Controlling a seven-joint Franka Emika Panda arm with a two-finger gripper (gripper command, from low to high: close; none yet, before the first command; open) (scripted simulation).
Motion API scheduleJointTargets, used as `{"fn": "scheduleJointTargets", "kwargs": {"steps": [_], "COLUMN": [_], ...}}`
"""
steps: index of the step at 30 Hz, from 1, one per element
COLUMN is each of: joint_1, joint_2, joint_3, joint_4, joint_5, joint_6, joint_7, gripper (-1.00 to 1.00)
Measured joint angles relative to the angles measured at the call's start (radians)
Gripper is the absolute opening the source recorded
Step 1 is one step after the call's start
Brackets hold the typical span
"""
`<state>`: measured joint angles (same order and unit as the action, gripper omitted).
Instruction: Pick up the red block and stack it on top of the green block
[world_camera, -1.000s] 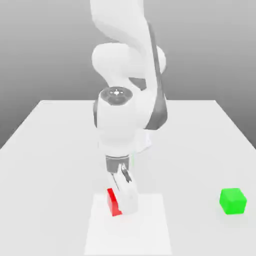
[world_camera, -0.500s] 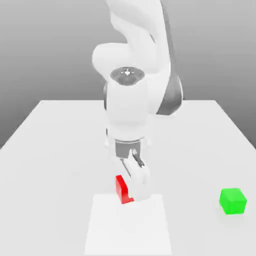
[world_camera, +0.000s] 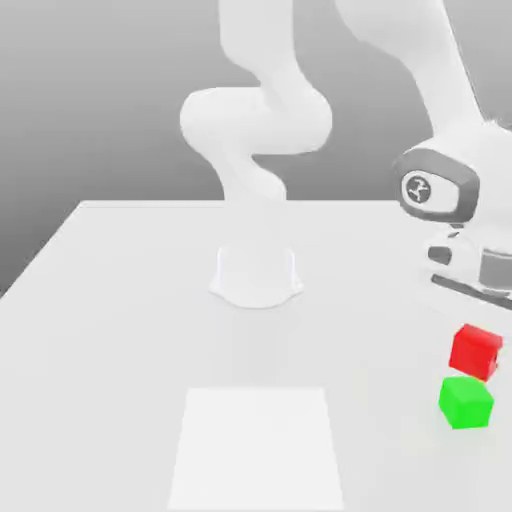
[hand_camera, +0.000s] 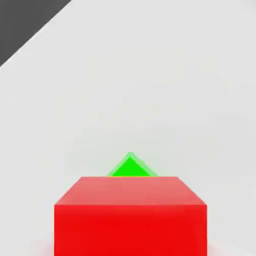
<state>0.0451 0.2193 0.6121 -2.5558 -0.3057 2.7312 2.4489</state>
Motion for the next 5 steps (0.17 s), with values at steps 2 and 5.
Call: {"fn": "scheduleJointTargets", "kwargs": {"steps": [2,5], "joint_1": [0.038,0.051], "joint_2": [0.045,0.059], "joint_3": [-0.049,-0.065], "joint_4": [0.005,0.007], "joint_5": [-0.069,-0.09], "joint_6": [0.027,0.035], "joint_7": [0.05,0.066], "gripper": [-1.0,1.0]}}
